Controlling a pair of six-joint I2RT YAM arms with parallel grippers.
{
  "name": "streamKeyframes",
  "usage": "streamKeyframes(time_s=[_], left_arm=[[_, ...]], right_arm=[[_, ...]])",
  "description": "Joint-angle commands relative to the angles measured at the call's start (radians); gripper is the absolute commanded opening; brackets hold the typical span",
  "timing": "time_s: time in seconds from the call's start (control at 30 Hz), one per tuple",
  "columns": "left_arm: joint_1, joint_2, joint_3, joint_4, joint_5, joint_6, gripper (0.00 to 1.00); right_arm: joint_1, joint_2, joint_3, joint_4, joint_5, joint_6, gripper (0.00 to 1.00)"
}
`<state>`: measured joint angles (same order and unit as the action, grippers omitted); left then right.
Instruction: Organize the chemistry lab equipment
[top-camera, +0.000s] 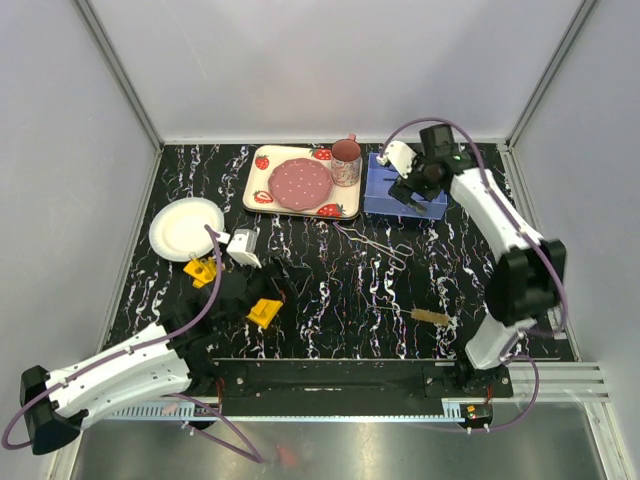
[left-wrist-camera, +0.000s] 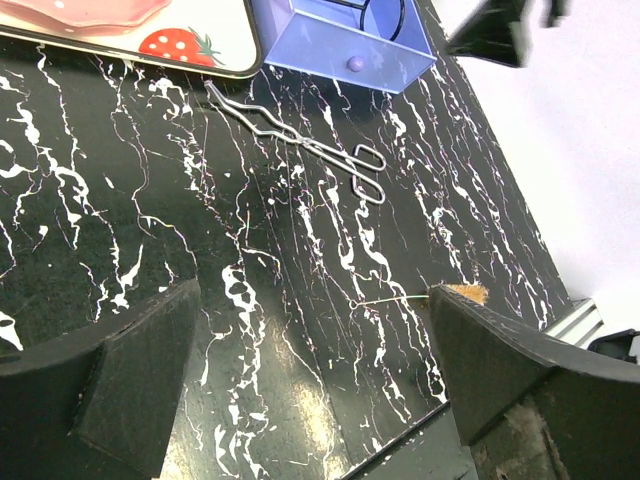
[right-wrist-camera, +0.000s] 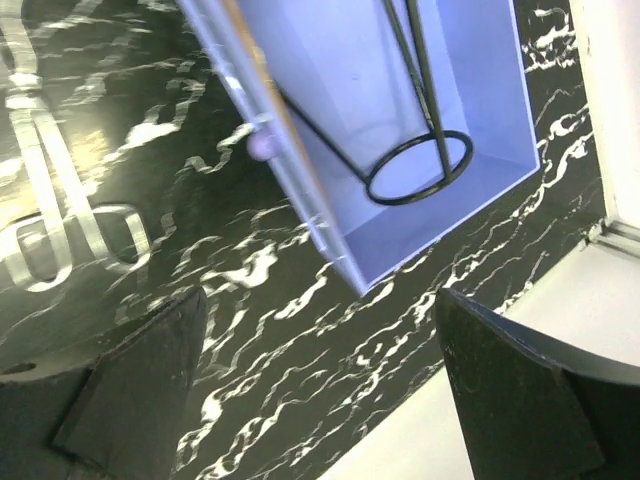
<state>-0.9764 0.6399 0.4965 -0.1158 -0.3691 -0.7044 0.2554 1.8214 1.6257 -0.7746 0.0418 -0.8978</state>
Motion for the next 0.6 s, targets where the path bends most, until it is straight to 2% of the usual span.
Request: streamKeyframes(time_s=[0.0,0.03,0.07,0.1,0.2,0.37,0.57], left_arm=[[0.004,0.012,-0.018,0.041,0.022,0.003,0.99],[0.004,0.014,-0.018,0.048,0.025,-0.001,0.99],[0.004,0.018,-0.021,0.051,0.03,-0.003,0.99],[0.004,0.021,-0.024,0.054,0.033,-0.006,0.99],[0.004,0.03,-0.024,0.057,0.041,-0.01,0.99],[0.005,0.038,-0.027,0.07,0.045,-0.012,0.99],[0.004,0.064,-0.029,0.1,0.064,-0.024,0.99]], right_arm=[[-0.004,-0.272,-0.122,-0.121,-0.354,0.112,1.0],[-0.004,-0.308,-0.204,-0.13,-0.511,0.122,1.0],[-0.004,-0.377,-0.251,-0.164,-0.604,0.112,1.0],[-0.002,-0.41,-0.294,-0.189,-0.761,0.056,1.0],[-0.004,-0.531,-0.467,-0.233,-0.932,-0.079,1.0],[-0.001,-0.7,-0.703,-0.23,-0.907,-0.226,1.0],[0.005,-0.731,-0.874,-0.16,-0.696,-0.267,0.99]])
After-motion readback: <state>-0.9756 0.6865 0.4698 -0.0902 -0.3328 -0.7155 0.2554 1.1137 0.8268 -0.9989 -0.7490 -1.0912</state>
